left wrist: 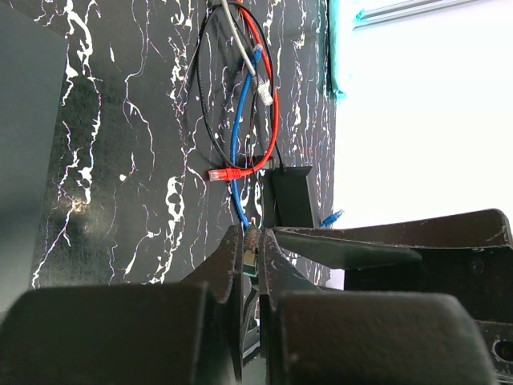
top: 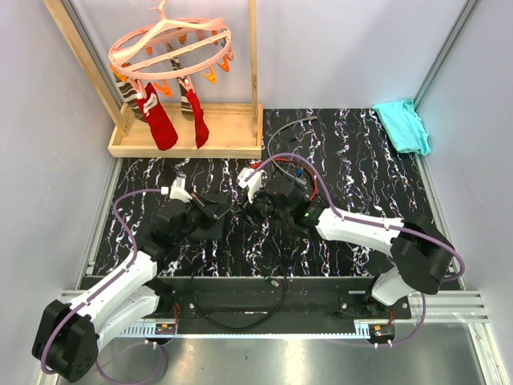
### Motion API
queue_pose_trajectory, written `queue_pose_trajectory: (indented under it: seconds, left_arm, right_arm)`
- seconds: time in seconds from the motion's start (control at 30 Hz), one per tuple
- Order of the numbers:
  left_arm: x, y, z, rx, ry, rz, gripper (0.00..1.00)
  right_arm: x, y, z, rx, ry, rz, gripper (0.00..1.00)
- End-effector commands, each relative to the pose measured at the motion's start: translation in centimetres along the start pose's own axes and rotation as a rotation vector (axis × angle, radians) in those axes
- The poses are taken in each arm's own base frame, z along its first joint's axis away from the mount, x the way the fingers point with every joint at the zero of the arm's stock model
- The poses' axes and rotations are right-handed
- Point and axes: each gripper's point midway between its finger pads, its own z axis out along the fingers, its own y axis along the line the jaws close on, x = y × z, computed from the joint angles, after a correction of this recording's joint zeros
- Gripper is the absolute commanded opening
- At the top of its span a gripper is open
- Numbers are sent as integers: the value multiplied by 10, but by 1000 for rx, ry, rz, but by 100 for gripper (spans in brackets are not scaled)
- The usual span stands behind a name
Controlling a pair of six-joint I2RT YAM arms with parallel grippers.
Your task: Insert the plug into the switch port
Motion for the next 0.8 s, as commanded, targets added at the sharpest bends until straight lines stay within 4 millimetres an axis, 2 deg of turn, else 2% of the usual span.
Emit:
queue_pose_trajectory:
  seconds: [0.0,0.33,0.5,0.77]
  left_arm:
    - [-13,-30,-3,70,-39,-8,0]
    - [-12,-27,-3,60,-36,-23,0]
    - [-13,-29,-3,62,-35,-22,0]
    - [-15,-31,-4,57,-42,-24,0]
  right_arm:
    - [-28,8,8,-26,-76,-52,39]
    - [-9,10,8,-38,-32,-52,38]
    - [-7,10,8,-41,-20,-57,31]
    - [3,14,9,-67,6,-58,35]
